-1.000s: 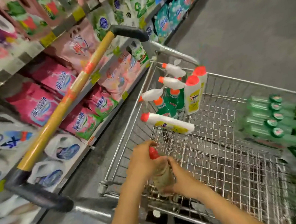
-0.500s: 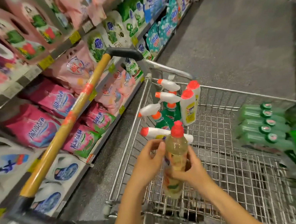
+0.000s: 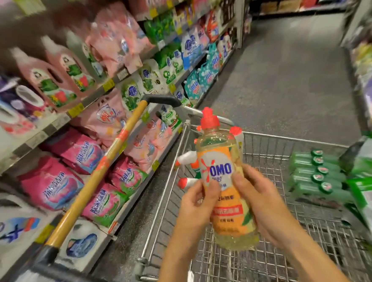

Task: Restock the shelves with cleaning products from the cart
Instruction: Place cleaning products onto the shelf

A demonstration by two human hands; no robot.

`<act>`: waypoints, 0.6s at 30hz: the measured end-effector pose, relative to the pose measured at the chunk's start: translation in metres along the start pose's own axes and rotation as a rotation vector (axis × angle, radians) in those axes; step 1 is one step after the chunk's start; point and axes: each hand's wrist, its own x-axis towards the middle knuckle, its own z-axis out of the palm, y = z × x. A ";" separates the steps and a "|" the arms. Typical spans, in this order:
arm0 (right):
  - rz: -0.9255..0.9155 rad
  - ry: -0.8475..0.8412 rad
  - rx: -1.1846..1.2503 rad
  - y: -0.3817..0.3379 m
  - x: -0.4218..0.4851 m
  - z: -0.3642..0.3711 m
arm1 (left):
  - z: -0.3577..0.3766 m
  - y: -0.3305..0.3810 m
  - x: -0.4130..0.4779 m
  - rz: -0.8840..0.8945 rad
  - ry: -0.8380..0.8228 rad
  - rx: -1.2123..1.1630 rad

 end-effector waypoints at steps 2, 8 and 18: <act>-0.049 -0.026 -0.085 -0.007 -0.009 0.003 | 0.007 0.006 -0.006 0.053 0.072 -0.027; -0.137 0.057 -0.097 -0.016 -0.048 0.006 | 0.020 0.021 -0.035 0.196 0.090 0.054; -0.374 0.267 -0.150 -0.032 -0.163 0.047 | 0.018 0.036 -0.115 0.266 -0.237 0.018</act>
